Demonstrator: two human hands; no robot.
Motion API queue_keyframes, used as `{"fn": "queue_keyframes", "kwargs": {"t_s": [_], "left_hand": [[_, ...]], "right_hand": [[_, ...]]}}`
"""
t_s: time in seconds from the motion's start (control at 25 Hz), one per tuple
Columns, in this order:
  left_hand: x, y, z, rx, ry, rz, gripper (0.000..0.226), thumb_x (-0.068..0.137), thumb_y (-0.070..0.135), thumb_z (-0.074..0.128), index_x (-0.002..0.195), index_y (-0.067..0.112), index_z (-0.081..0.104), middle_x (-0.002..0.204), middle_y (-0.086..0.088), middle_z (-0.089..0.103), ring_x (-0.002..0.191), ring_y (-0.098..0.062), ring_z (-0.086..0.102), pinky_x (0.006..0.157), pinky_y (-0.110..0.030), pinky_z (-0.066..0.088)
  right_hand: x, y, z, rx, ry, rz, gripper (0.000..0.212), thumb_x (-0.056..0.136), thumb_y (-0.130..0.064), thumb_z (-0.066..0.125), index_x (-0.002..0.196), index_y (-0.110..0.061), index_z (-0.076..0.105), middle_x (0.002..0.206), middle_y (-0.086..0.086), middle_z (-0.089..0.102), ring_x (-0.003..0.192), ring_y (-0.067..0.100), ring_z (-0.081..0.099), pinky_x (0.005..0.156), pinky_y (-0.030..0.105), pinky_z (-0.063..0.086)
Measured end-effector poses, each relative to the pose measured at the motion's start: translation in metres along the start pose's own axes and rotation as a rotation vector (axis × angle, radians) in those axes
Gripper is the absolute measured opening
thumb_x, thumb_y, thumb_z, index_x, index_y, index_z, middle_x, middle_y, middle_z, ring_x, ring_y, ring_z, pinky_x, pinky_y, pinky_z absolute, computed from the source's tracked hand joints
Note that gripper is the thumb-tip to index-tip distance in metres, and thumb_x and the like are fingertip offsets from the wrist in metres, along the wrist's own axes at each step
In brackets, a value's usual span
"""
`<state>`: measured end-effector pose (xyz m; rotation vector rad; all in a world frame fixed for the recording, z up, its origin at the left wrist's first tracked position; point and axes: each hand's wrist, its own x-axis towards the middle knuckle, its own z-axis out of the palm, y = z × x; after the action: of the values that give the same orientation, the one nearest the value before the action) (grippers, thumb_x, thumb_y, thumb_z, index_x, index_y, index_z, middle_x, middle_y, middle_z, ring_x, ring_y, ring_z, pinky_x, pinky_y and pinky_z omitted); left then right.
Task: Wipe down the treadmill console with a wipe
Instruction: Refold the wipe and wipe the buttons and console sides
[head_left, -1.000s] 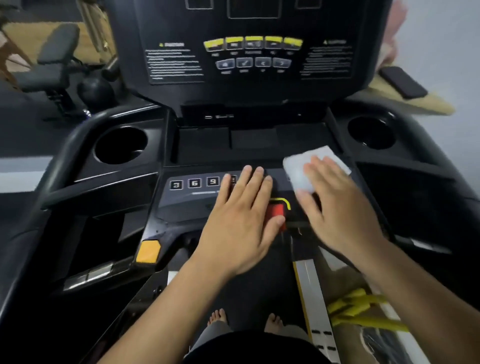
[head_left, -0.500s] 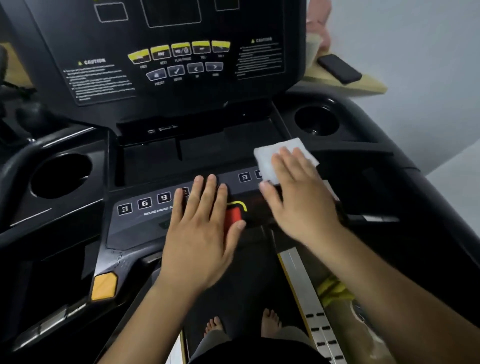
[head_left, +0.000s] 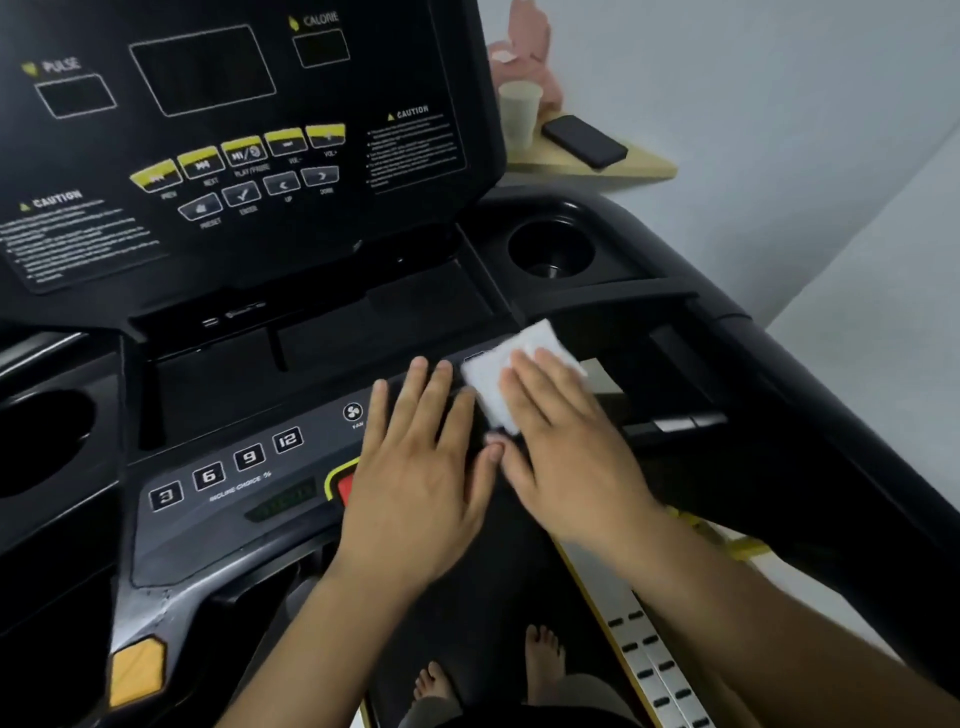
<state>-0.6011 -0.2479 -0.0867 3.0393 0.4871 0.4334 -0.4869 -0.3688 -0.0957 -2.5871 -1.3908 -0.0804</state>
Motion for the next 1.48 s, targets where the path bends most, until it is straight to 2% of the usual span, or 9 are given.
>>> {"fn": "queue_keyframes", "kwargs": {"t_s": [0.12,0.24,0.6,0.8,0.92,1.04,1.24,1.36,1.48], "left_hand": [[0.007,0.003,0.003,-0.046,-0.006,0.04,0.053,0.101,0.045,0.037,0.134,0.009,0.057,0.152,-0.016,0.044,0.149,-0.03,0.026,0.121,-0.05,0.022],[0.014,0.011,0.003,-0.07,0.02,0.094,0.05,0.098,0.037,0.04,0.134,0.007,0.057,0.147,-0.016,0.05,0.145,-0.031,0.035,0.12,-0.049,0.027],[0.024,0.004,0.003,-0.162,0.124,0.105,0.043,0.091,0.018,0.046,0.126,0.002,0.063,0.135,-0.016,0.06,0.135,-0.031,0.049,0.114,-0.044,0.037],[0.043,0.009,-0.003,-0.253,0.198,0.101,0.046,0.088,0.013,0.04,0.126,-0.001,0.063,0.131,-0.021,0.061,0.128,-0.034,0.055,0.107,-0.046,0.046],[0.045,0.004,-0.001,-0.235,0.185,0.081,0.045,0.089,0.016,0.042,0.123,-0.001,0.065,0.132,-0.019,0.061,0.127,-0.033,0.056,0.102,-0.047,0.05],[0.036,0.019,0.01,-0.224,0.096,0.227,0.045,0.087,0.014,0.045,0.124,0.0,0.066,0.133,-0.018,0.061,0.128,-0.034,0.055,0.104,-0.051,0.048],[0.04,0.036,0.022,-0.223,0.068,0.329,0.042,0.089,0.015,0.048,0.125,0.002,0.066,0.131,-0.014,0.064,0.13,-0.03,0.054,0.114,-0.047,0.038],[0.043,0.034,0.023,-0.225,0.075,0.32,0.039,0.087,0.01,0.052,0.121,0.0,0.068,0.128,-0.014,0.066,0.128,-0.031,0.056,0.11,-0.05,0.042],[0.041,0.025,0.02,-0.225,0.109,0.273,0.04,0.089,0.014,0.047,0.119,0.001,0.069,0.125,-0.015,0.067,0.125,-0.032,0.058,0.107,-0.05,0.045]], "right_hand": [[-0.036,0.013,-0.002,0.03,-0.001,-0.037,0.067,0.099,-0.053,0.028,0.147,-0.008,0.035,0.157,0.007,0.029,0.147,0.019,0.018,0.118,0.037,0.024],[0.01,0.025,-0.014,0.14,-0.002,0.116,0.065,0.099,-0.051,0.03,0.151,-0.013,0.027,0.16,0.002,0.023,0.143,0.018,0.026,0.108,0.032,0.034],[-0.023,0.026,-0.008,0.048,0.067,0.062,0.057,0.098,-0.042,0.031,0.142,-0.007,0.045,0.153,0.008,0.038,0.143,0.022,0.029,0.115,0.028,0.019],[0.027,-0.004,-0.002,-0.021,-0.087,-0.005,0.061,0.097,-0.033,0.035,0.153,-0.011,0.021,0.162,0.006,0.013,0.149,0.022,-0.005,0.121,0.04,0.009],[-0.024,0.01,-0.003,0.069,0.02,-0.009,0.054,0.098,-0.033,0.037,0.146,-0.008,0.039,0.156,0.007,0.032,0.148,0.017,0.011,0.12,0.035,0.017],[-0.059,0.026,-0.001,0.164,0.127,0.11,0.051,0.098,-0.033,0.04,0.139,-0.004,0.048,0.151,0.007,0.04,0.146,0.016,0.022,0.116,0.036,0.029],[-0.061,0.022,0.008,0.153,0.138,0.167,0.052,0.096,-0.029,0.039,0.14,-0.002,0.047,0.151,0.009,0.04,0.145,0.02,0.025,0.117,0.042,0.028],[-0.065,0.039,0.005,0.18,0.156,0.17,0.047,0.096,-0.025,0.04,0.135,-0.002,0.052,0.148,0.012,0.044,0.141,0.023,0.035,0.112,0.047,0.034],[-0.053,0.027,0.005,0.199,0.144,0.083,0.048,0.098,-0.027,0.038,0.139,-0.004,0.047,0.15,0.012,0.04,0.145,0.021,0.026,0.117,0.041,0.026]]}}
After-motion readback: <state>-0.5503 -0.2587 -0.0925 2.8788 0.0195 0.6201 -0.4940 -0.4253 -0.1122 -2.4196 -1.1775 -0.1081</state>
